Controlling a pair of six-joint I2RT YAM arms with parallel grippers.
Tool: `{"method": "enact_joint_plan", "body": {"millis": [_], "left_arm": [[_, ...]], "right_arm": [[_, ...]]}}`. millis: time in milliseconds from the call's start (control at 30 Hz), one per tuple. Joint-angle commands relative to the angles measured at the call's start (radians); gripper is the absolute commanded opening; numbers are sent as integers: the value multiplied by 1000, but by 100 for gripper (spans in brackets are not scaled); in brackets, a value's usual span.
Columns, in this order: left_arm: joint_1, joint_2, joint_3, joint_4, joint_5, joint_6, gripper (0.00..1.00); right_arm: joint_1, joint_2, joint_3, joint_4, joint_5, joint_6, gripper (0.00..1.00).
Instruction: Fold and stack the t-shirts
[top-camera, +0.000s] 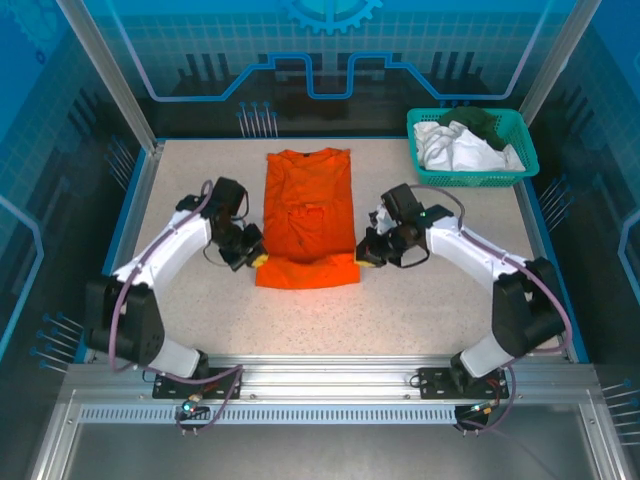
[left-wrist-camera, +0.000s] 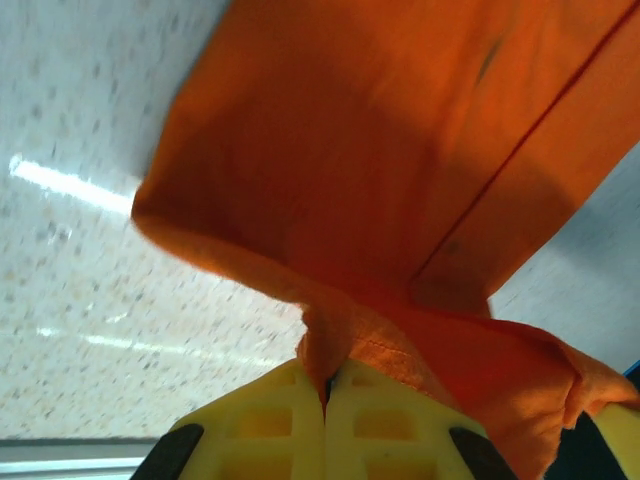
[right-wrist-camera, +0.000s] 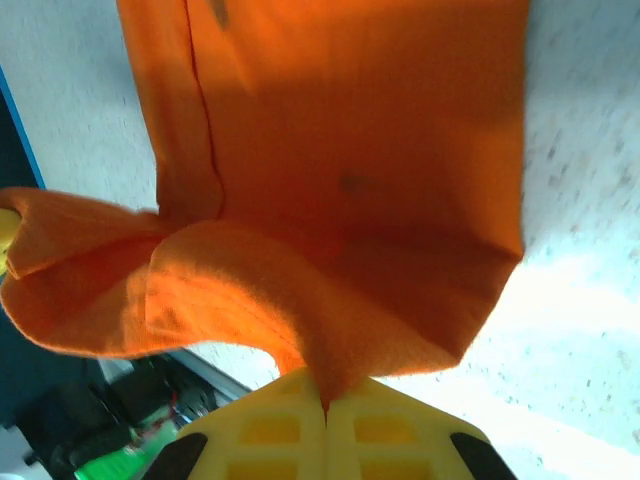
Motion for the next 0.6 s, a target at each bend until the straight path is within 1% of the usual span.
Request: {"method": "enact_joint_plan", "body": {"millis": [0,100,200,367,467,567], "left_arm": [[32,114,136,-10,-6,43,0],[49,228,252,-21,-14,74,0],[71,317,338,-9,-12,78,0],[93,456,464,-7,-18,75,0],[97,539,542,-33,-36,88,0],[105,594,595,-52,-58,93,0]], "right_arm": [[-51,116,131,-82,-25,28,0],[-79,239,281,-132,-15,25,0],[-101,355,409,-169,-18,33,0],[-130,492,547,-197,-22,59,0],[-137,572,639,-235,-15,54,0],[-143,643,721,-249,-37,65,0]]}}
